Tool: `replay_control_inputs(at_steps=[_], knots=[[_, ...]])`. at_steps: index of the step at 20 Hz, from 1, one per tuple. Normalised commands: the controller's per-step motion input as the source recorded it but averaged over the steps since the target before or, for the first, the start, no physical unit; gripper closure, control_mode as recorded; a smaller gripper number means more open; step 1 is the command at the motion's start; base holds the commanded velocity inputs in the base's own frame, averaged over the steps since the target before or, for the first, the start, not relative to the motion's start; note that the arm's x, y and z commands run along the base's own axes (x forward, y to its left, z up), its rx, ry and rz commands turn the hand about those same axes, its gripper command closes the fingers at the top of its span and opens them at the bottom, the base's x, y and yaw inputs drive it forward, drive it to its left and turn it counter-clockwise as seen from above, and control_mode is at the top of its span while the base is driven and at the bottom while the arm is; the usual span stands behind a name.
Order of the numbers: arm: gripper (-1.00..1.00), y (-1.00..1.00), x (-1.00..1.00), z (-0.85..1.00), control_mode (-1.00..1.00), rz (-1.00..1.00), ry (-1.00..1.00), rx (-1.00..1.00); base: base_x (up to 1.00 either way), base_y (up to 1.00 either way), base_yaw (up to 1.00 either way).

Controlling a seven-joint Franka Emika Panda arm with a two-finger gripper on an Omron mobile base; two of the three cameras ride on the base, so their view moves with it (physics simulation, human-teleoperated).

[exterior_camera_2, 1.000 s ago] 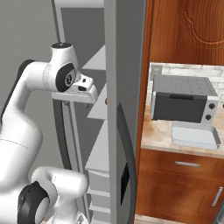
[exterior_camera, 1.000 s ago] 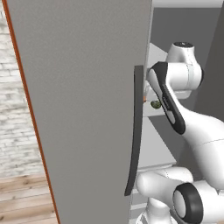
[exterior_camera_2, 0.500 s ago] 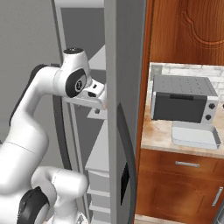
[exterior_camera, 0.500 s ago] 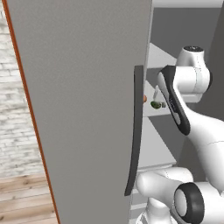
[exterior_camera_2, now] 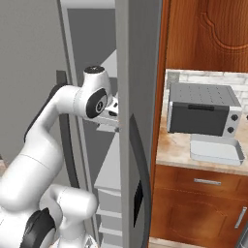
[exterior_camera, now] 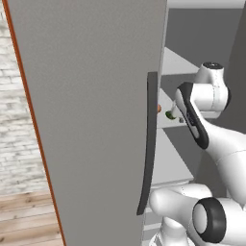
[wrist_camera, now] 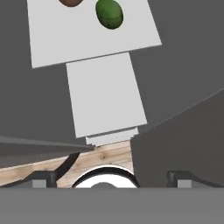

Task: Take the avocado and onion out of the freezer and place them in the tupperware container on the counter. Then put the tupperware containing the vegetables back in the freezer.

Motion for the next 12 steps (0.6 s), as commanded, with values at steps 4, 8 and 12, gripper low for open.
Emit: replay_control_inputs(at_steps=[4, 8, 12], knots=[[-1.0, -0.31, 0.15, -0.1, -1.0, 0.11, -0.06, 0.0, 0.0, 0.0, 0.0], [-1.0, -0.27, 0.32, -0.13, -1.0, 0.09, -0.08, 0.0, 0.0, 0.0, 0.0], [-1.0, -0.08, 0.38, -0.07, -1.0, 0.06, -0.06, 0.0, 0.0, 0.0, 0.0]])
